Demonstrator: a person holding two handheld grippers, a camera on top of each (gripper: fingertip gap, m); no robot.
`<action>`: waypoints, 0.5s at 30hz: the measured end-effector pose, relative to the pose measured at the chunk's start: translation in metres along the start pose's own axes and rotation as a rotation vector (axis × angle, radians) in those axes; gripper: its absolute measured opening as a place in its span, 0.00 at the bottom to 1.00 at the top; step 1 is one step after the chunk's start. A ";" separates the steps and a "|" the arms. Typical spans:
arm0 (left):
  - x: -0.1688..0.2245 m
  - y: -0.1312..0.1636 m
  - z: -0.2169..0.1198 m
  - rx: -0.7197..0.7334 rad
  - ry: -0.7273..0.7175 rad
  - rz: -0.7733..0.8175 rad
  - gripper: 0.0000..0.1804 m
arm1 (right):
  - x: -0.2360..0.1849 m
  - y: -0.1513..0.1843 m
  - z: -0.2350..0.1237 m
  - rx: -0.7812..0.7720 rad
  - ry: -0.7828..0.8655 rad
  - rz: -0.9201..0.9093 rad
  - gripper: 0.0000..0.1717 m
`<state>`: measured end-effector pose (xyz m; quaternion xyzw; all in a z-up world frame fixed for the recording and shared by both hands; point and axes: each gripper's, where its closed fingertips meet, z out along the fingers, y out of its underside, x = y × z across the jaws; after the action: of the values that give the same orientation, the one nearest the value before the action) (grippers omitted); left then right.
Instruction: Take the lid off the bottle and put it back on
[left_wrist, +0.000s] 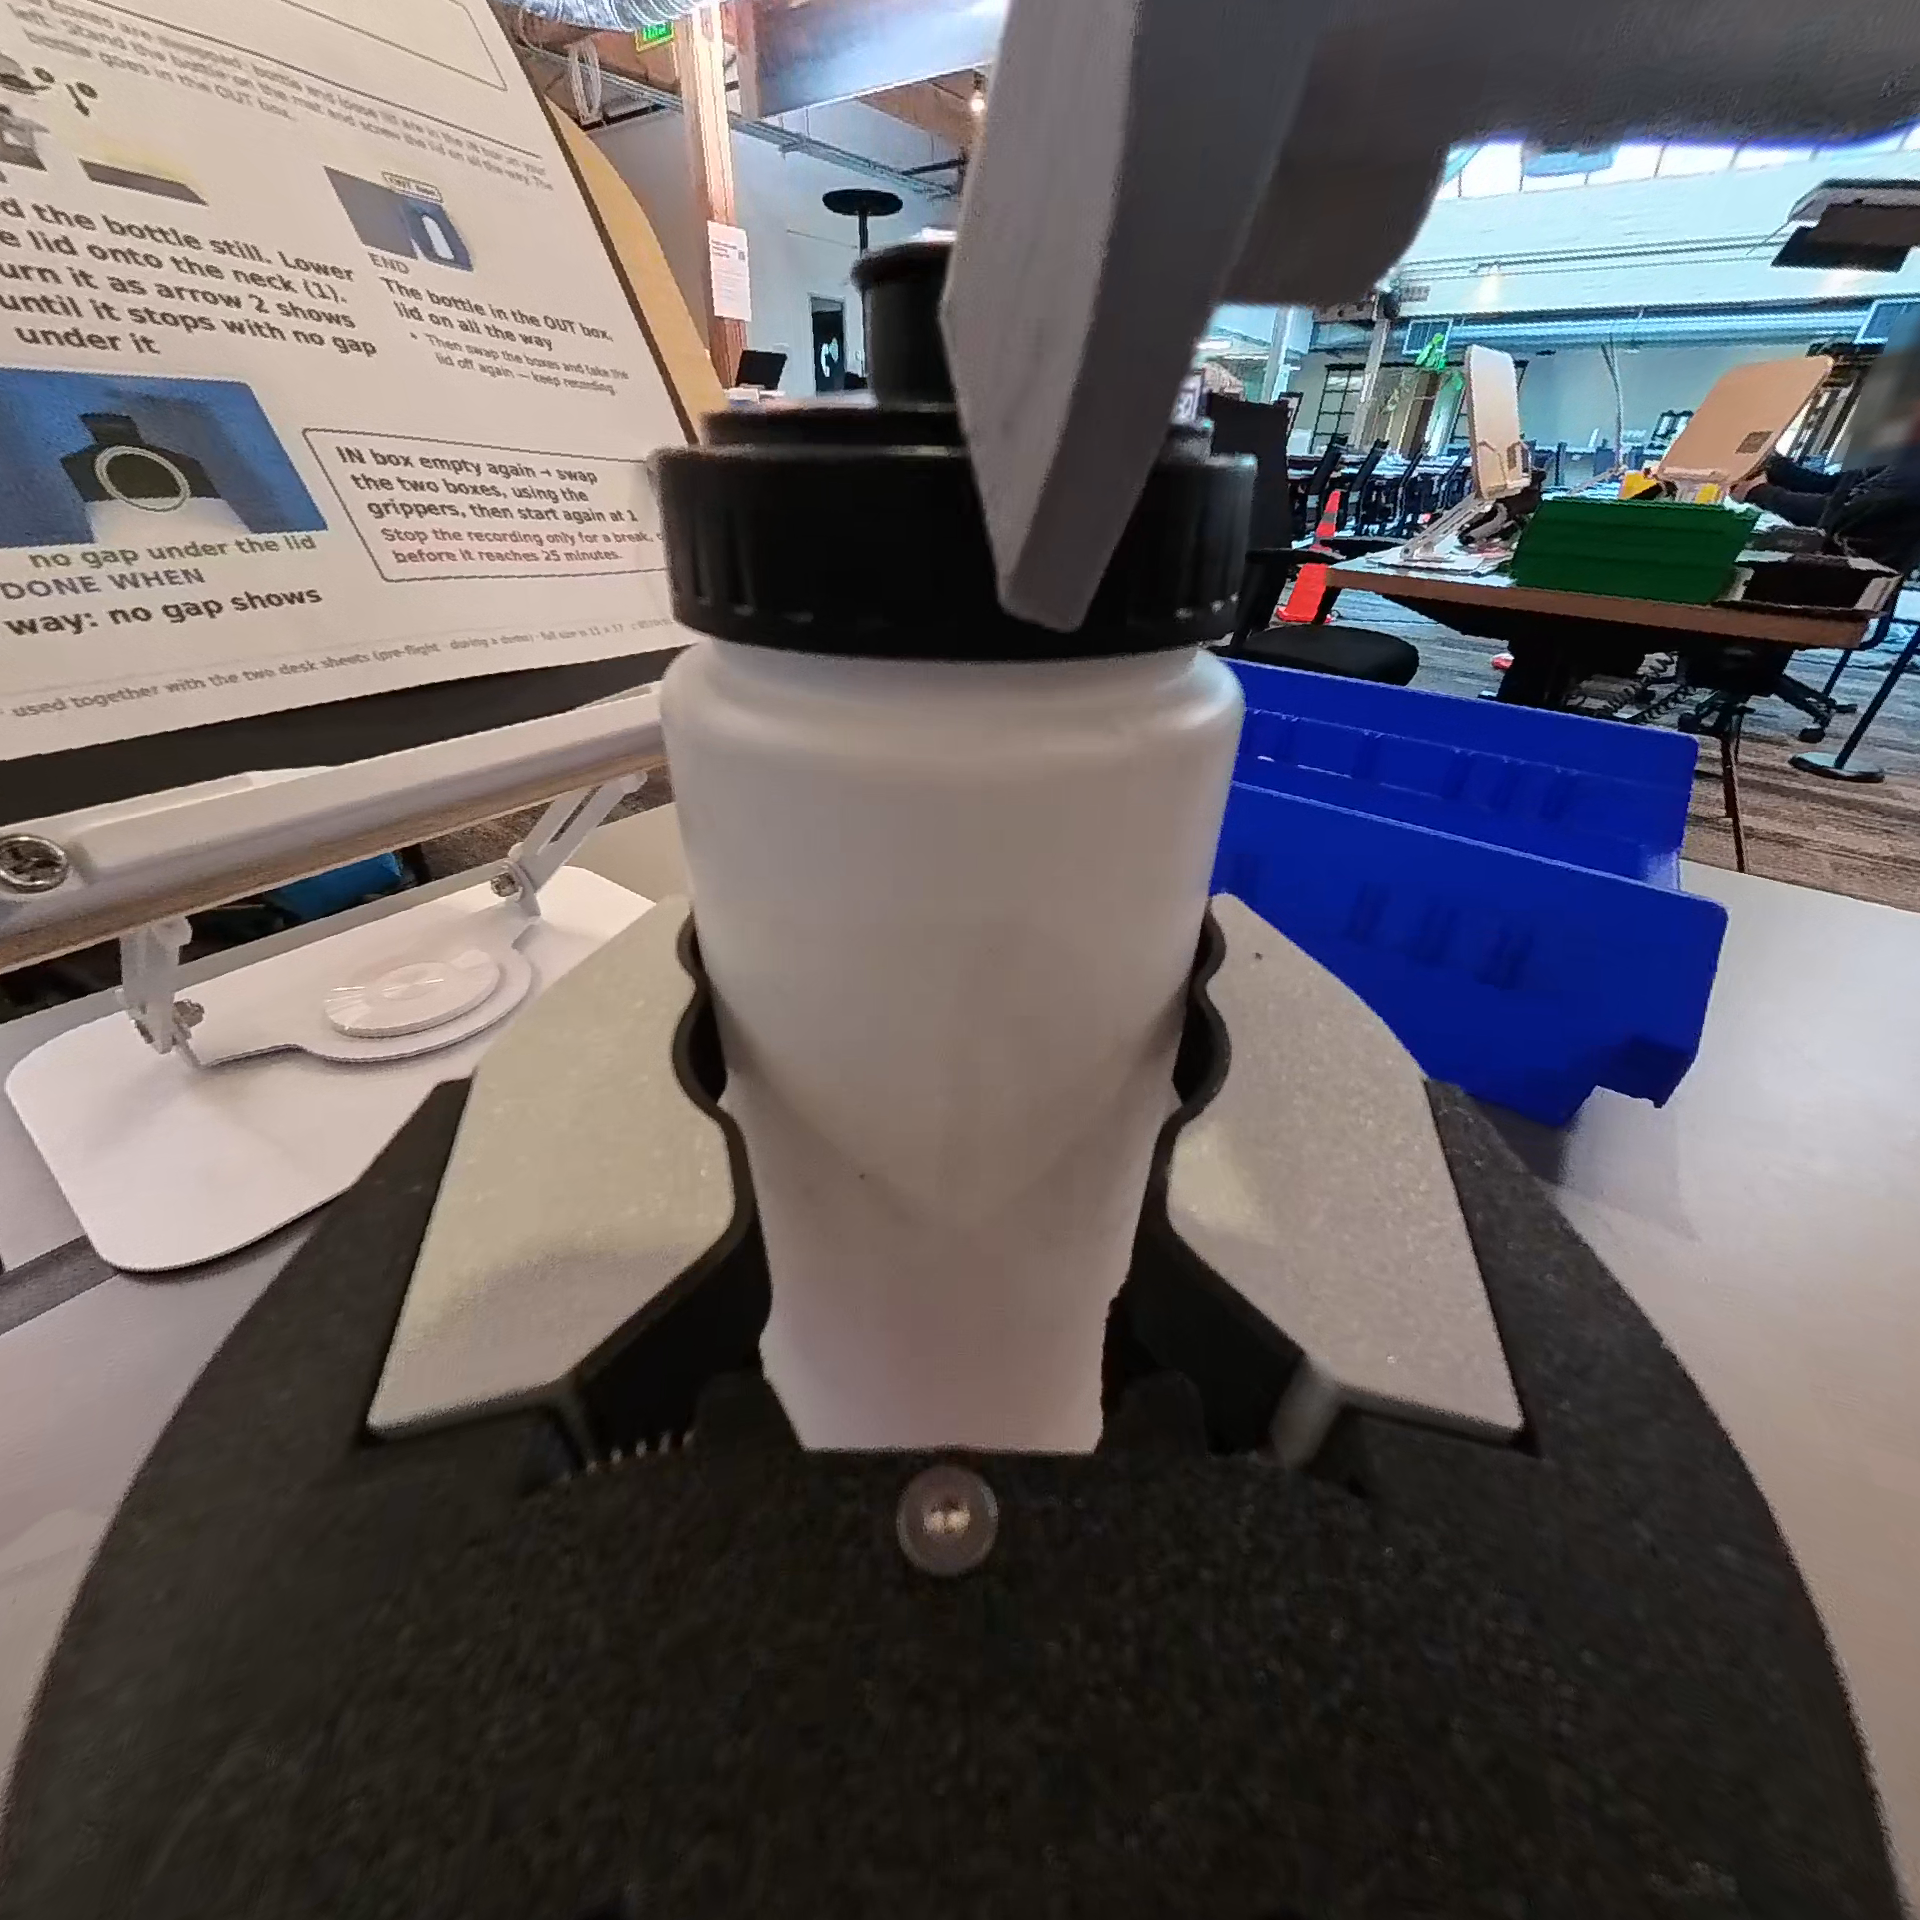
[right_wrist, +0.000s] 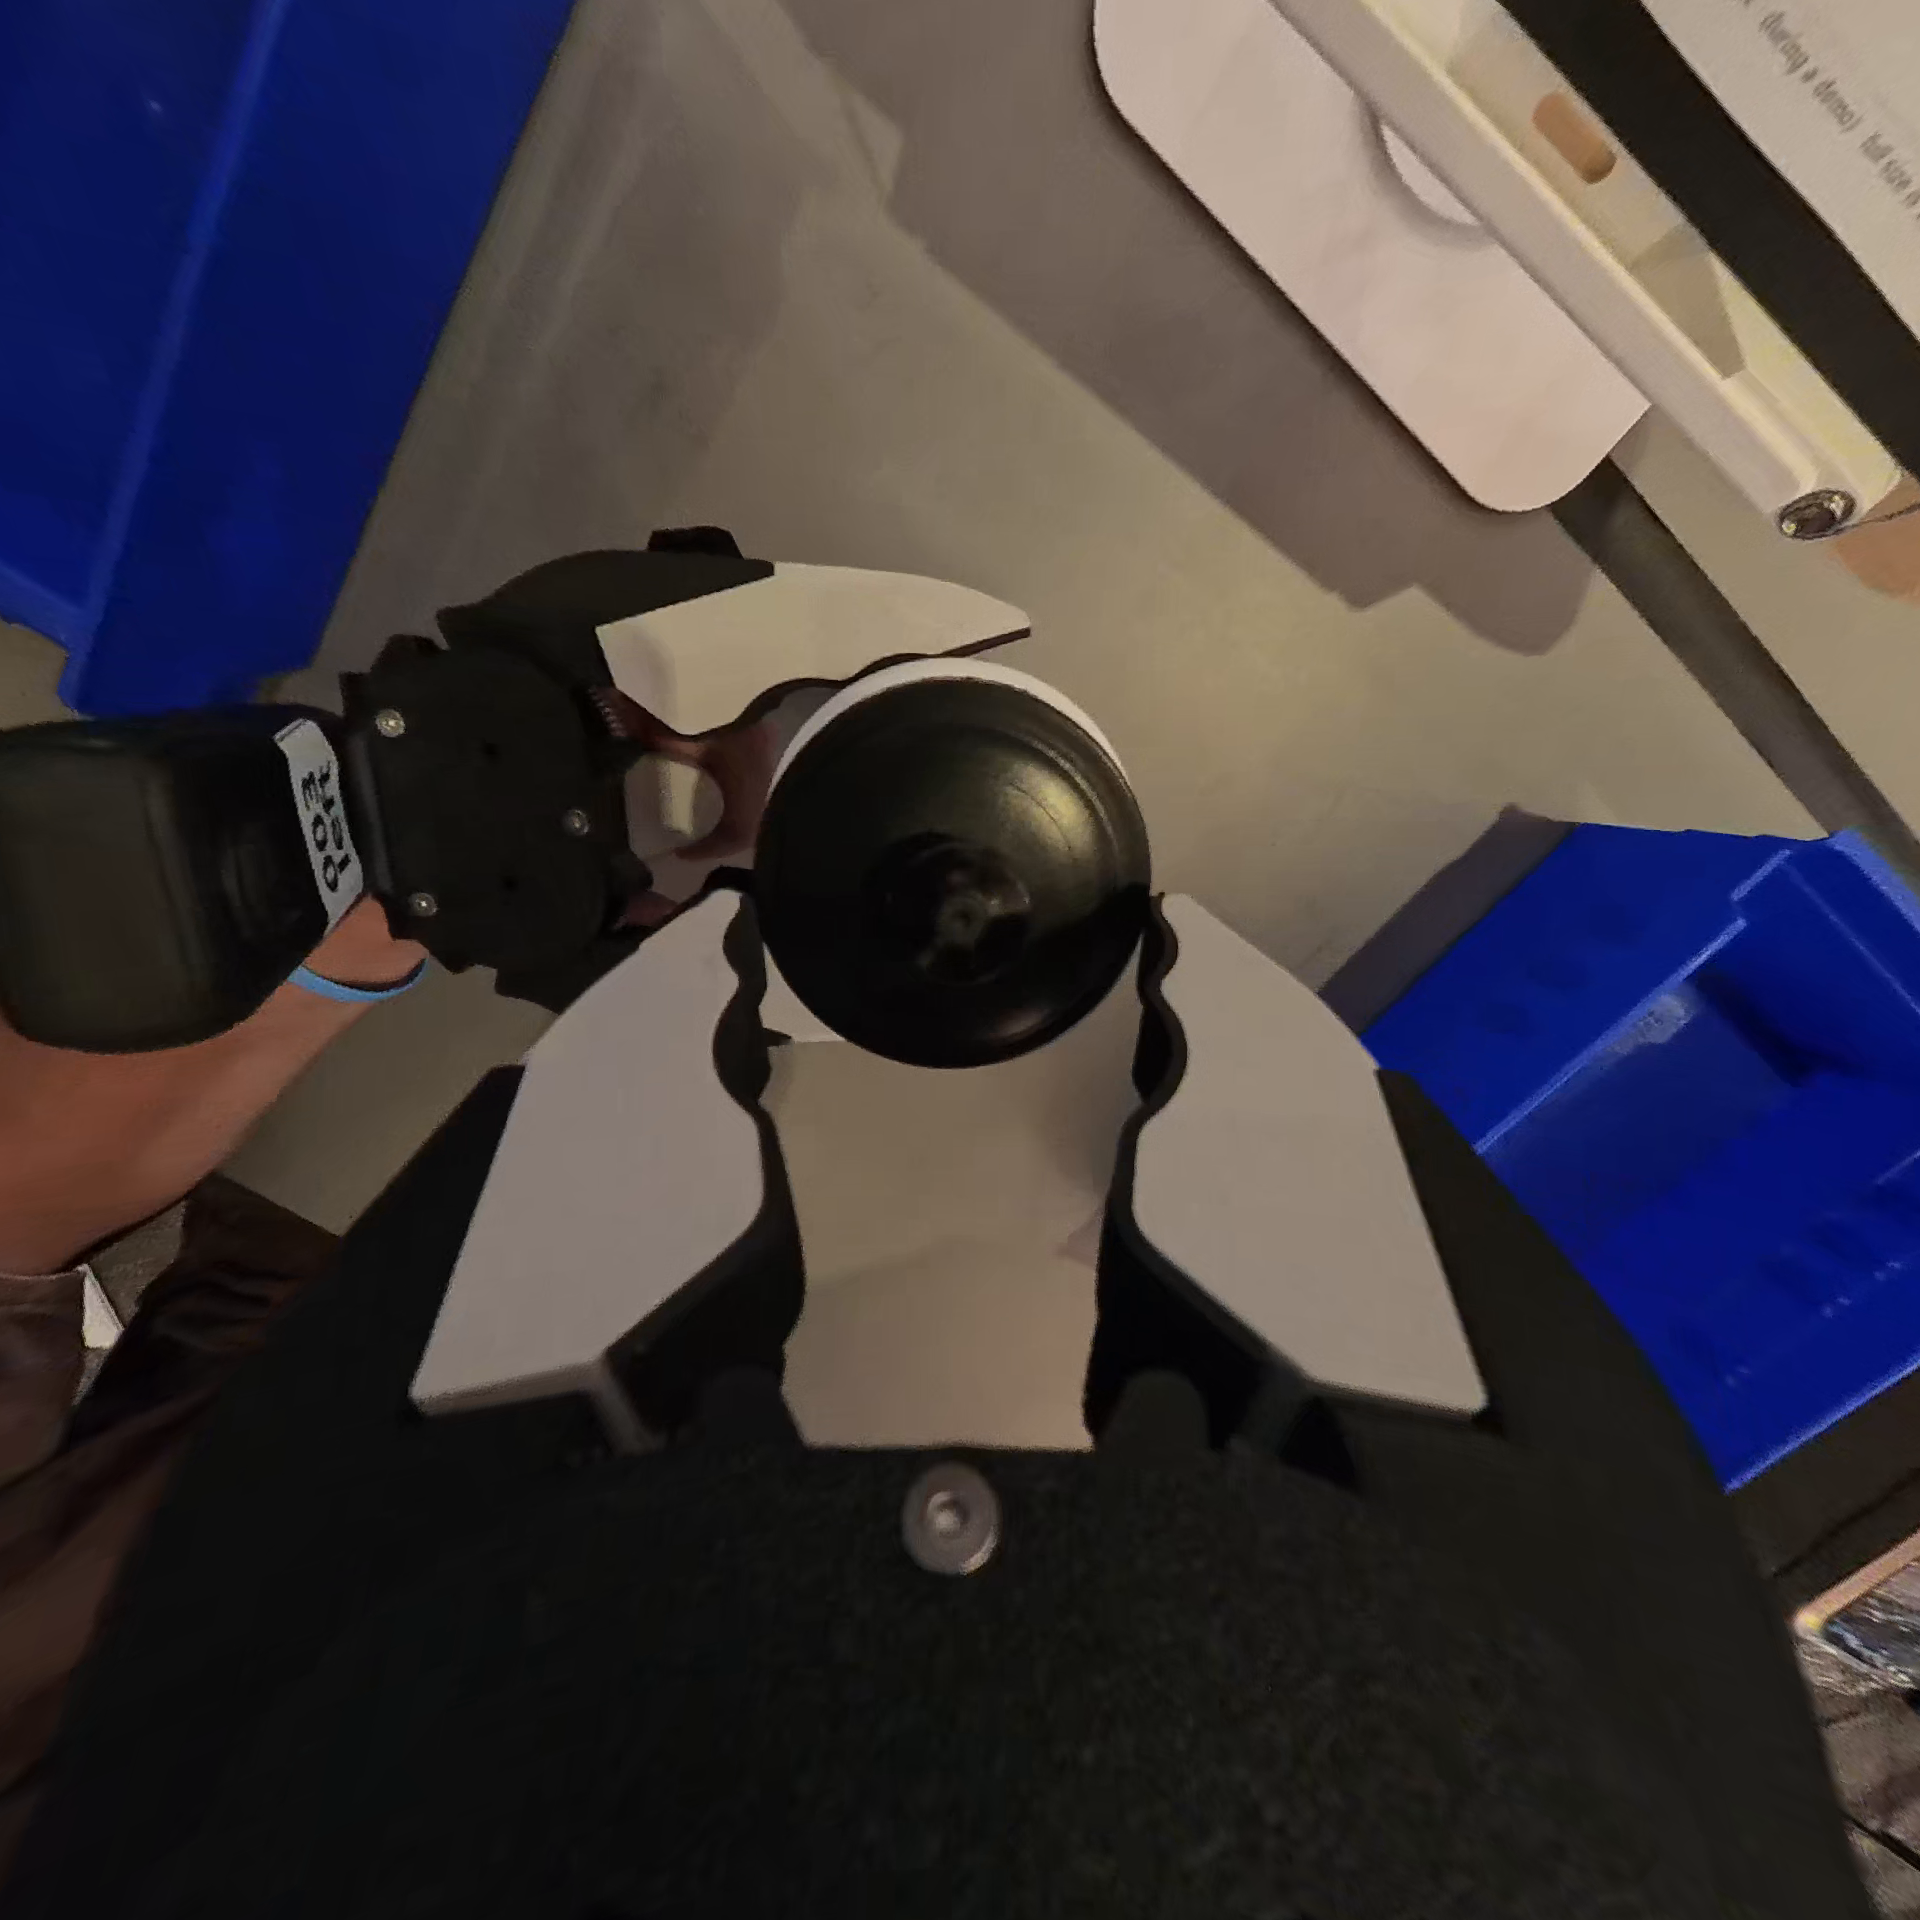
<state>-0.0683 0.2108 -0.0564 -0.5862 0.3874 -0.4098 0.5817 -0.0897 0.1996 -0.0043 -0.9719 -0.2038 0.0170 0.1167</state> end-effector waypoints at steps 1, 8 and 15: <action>0.000 0.000 0.000 0.001 0.001 0.000 0.47 | 0.000 0.000 0.000 -0.012 -0.001 -0.022 0.40; -0.001 0.000 -0.001 0.008 0.018 -0.010 0.47 | 0.003 -0.003 0.001 -0.084 -0.036 -0.550 0.40; 0.002 0.000 0.001 0.001 0.015 0.008 0.47 | 0.010 0.002 0.002 -0.125 0.031 -0.893 0.41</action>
<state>-0.0670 0.2089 -0.0567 -0.5810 0.3940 -0.4121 0.5808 -0.0798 0.2023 -0.0070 -0.7939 -0.6023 -0.0618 0.0569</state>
